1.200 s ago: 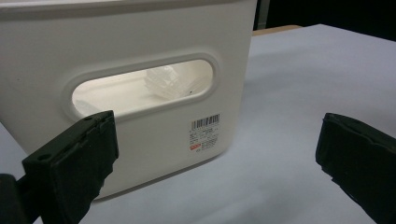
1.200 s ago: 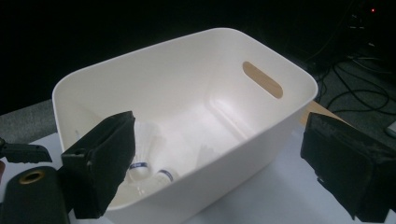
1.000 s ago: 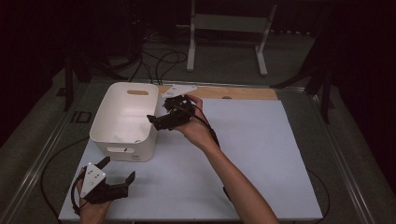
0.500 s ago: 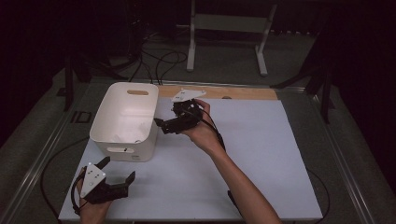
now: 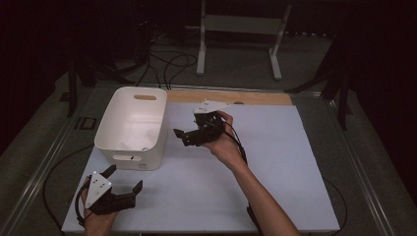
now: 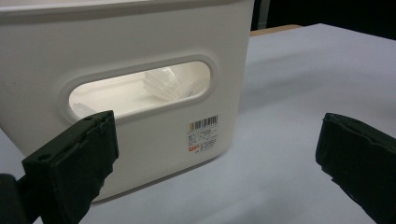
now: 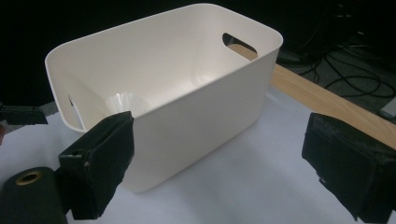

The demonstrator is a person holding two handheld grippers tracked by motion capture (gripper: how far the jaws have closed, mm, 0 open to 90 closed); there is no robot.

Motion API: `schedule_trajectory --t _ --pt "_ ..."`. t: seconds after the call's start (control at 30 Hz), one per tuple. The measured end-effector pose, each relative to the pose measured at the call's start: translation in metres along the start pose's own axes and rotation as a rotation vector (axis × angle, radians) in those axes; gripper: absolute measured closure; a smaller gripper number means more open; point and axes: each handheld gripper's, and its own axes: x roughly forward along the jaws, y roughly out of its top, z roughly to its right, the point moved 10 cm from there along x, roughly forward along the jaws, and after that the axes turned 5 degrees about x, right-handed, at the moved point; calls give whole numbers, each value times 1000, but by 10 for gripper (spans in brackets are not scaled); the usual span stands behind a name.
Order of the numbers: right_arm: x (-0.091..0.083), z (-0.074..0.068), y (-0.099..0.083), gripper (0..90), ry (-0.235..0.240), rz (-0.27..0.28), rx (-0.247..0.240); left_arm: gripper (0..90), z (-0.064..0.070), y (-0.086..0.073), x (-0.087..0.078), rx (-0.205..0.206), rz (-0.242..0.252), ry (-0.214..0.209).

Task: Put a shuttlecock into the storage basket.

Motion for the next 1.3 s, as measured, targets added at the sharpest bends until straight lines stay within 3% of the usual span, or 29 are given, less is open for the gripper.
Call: schedule_trajectory --t 0.63,0.83,1.0,1.3 --pt "-24 13 -24 90 -13 37 55 0 -3 1 2 -13 1 8" --pt "-31 21 -31 90 -29 51 74 0 -5 2 3 -23 3 12" --pt "-40 27 -40 90 -70 54 53 0 -6 3 4 -27 6 16" --pt "-57 39 -58 90 -99 75 88 0 -9 6 8 -47 12 18"
